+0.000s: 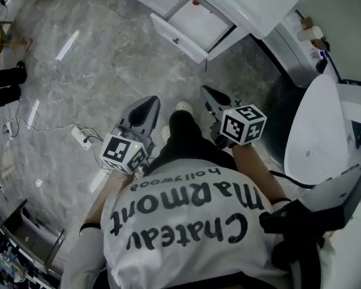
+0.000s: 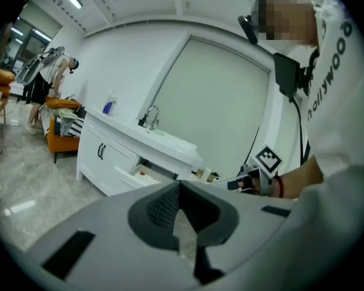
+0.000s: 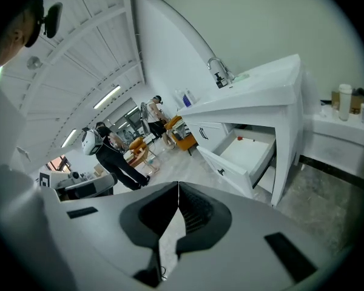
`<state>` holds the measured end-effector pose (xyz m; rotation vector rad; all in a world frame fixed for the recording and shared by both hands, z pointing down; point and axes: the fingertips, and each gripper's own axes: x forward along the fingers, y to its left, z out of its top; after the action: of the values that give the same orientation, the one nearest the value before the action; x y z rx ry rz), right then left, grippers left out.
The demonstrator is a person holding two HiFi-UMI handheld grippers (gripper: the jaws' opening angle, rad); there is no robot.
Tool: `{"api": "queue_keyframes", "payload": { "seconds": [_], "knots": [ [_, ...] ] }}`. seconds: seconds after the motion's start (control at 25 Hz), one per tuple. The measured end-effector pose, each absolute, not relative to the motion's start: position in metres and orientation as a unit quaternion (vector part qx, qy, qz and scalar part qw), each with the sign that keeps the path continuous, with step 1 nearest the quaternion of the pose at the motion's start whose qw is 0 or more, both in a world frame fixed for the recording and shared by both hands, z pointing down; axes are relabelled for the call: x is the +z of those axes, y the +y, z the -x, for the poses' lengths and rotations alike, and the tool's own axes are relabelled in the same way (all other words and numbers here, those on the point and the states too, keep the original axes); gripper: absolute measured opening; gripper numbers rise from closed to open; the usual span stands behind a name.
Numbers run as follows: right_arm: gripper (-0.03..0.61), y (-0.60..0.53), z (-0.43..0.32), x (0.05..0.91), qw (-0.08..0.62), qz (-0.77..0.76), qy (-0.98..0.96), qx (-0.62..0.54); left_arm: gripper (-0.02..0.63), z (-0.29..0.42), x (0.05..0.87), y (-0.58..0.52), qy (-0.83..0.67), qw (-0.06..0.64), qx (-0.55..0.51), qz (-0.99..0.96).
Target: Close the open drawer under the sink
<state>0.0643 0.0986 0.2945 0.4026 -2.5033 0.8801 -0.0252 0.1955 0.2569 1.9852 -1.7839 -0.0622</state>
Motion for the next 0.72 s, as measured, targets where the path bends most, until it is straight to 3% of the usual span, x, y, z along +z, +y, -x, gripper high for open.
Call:
{"api": "queue_keyframes", "payload": {
  "seconds": [0.4, 0.72],
  "knots": [
    [0.012, 0.057, -0.040, 0.322, 0.240, -0.108, -0.907, 0.328, 0.006, 0.040, 0.278, 0.142, -0.639, 0.267, -0.031, -0.721],
    [0.012, 0.009, -0.033, 0.340, 0.249, -0.105, -0.912, 0.308, 0.006, 0.068, 0.308, 0.101, -0.673, 0.234, 0.042, -0.700]
  ]
}}
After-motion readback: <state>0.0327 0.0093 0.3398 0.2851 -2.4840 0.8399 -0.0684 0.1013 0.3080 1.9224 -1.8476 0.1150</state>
